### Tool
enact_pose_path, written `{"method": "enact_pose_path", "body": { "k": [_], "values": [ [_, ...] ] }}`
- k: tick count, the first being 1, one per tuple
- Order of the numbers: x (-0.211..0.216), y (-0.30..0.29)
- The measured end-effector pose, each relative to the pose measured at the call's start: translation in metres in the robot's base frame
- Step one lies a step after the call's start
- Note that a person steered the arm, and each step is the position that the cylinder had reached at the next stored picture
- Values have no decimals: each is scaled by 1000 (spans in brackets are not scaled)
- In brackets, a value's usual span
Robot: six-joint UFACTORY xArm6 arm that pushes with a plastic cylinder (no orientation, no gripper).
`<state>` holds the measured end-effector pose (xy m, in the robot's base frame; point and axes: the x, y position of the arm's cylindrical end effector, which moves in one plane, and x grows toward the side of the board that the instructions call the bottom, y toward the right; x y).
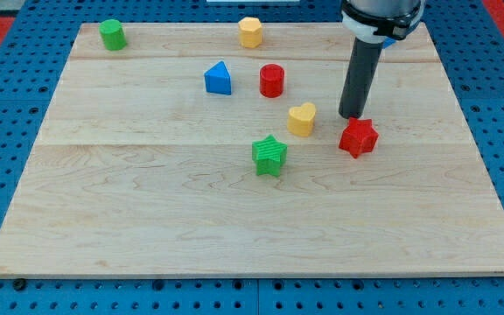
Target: Slide yellow heart to the center left
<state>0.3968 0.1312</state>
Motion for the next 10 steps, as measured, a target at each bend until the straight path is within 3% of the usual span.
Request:
{"method": "enact_pose_path", "body": {
  "k": [2,5,7,10],
  "values": [
    [8,-20],
    [8,-95],
    [24,-107],
    [8,-180]
  ]
}}
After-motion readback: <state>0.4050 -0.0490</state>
